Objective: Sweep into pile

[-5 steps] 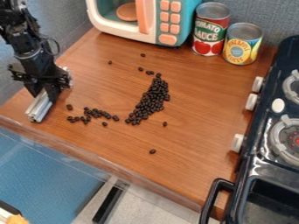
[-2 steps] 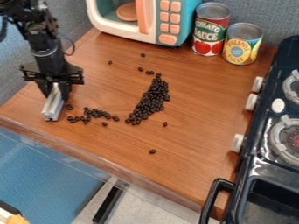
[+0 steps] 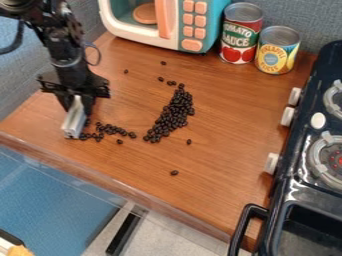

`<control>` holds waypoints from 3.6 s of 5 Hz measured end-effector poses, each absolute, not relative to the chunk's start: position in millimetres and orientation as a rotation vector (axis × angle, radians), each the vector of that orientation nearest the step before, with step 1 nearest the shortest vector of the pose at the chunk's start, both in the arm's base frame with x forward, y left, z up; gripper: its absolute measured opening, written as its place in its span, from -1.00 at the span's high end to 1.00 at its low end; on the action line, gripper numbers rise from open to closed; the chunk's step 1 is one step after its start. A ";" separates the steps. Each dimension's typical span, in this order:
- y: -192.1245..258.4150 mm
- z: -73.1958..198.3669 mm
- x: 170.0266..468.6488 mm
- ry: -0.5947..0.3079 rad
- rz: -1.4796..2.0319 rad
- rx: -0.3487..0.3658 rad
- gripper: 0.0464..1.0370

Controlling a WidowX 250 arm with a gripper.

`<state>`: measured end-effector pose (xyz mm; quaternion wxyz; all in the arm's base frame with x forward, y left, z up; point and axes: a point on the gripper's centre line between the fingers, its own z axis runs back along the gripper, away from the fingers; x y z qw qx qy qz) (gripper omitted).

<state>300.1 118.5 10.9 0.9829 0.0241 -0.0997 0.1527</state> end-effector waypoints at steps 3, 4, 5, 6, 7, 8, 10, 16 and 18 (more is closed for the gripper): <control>85.4 11.1 290.0 -0.187 0.294 0.042 0.32; 81.3 12.1 296.9 -0.180 0.338 0.035 0.32; 71.4 12.2 308.5 -0.178 0.366 0.025 0.32; 69.7 11.4 312.6 -0.181 0.389 0.022 0.32; 62.7 11.3 316.3 -0.183 0.399 0.018 0.32; 60.1 11.5 316.3 -0.178 0.408 0.016 0.32; 32.5 10.9 317.0 -0.160 0.379 -0.012 0.32; 136.5 98.4 327.6 -0.260 0.349 -0.014 0.32; 198.2 53.8 366.8 -0.102 -0.177 0.039 0.32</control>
